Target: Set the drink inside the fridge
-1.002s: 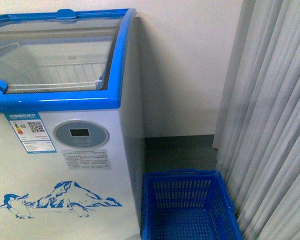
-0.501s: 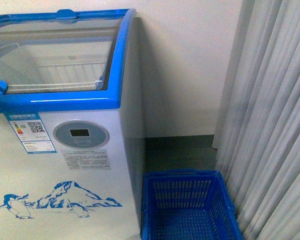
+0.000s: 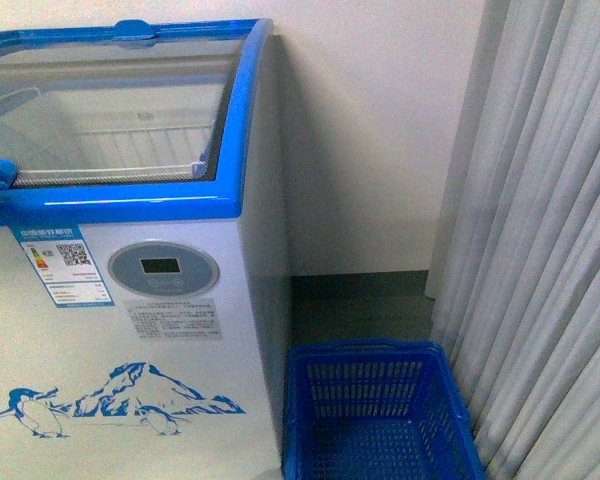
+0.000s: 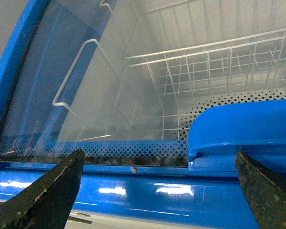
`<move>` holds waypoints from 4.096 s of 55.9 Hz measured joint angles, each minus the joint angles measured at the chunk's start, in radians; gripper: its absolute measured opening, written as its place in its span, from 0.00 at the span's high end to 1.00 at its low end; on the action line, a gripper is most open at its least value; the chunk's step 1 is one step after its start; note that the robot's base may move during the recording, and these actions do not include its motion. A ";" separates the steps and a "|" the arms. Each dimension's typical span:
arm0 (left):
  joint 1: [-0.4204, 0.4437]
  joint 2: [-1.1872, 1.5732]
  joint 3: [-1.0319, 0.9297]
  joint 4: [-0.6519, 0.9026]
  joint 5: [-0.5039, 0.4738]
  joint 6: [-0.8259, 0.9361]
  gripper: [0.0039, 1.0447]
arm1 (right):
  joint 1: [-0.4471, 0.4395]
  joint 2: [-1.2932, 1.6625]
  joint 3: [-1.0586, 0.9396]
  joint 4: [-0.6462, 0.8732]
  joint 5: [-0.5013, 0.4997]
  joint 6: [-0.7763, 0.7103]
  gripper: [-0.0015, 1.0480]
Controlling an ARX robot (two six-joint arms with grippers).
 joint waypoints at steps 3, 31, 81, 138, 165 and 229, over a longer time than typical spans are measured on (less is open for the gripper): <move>0.000 0.015 0.019 -0.001 0.000 0.007 0.08 | 0.000 0.000 0.000 0.000 0.000 0.000 0.60; -0.018 0.129 0.210 -0.045 0.004 0.091 0.08 | 0.000 0.000 0.000 0.000 0.000 0.000 0.60; -0.081 0.437 0.800 -0.259 -0.076 0.103 0.08 | 0.000 0.000 0.000 0.000 0.000 0.000 0.60; -0.088 0.603 1.106 -0.381 -0.135 0.080 0.08 | 0.000 0.000 0.000 0.000 0.000 0.000 0.60; -0.086 0.566 1.030 -0.323 -0.105 0.016 0.08 | 0.000 0.000 0.000 0.000 0.000 0.000 0.60; -0.097 -0.342 -0.172 0.328 -0.142 -0.366 0.08 | 0.000 0.000 0.000 0.000 0.000 0.000 0.60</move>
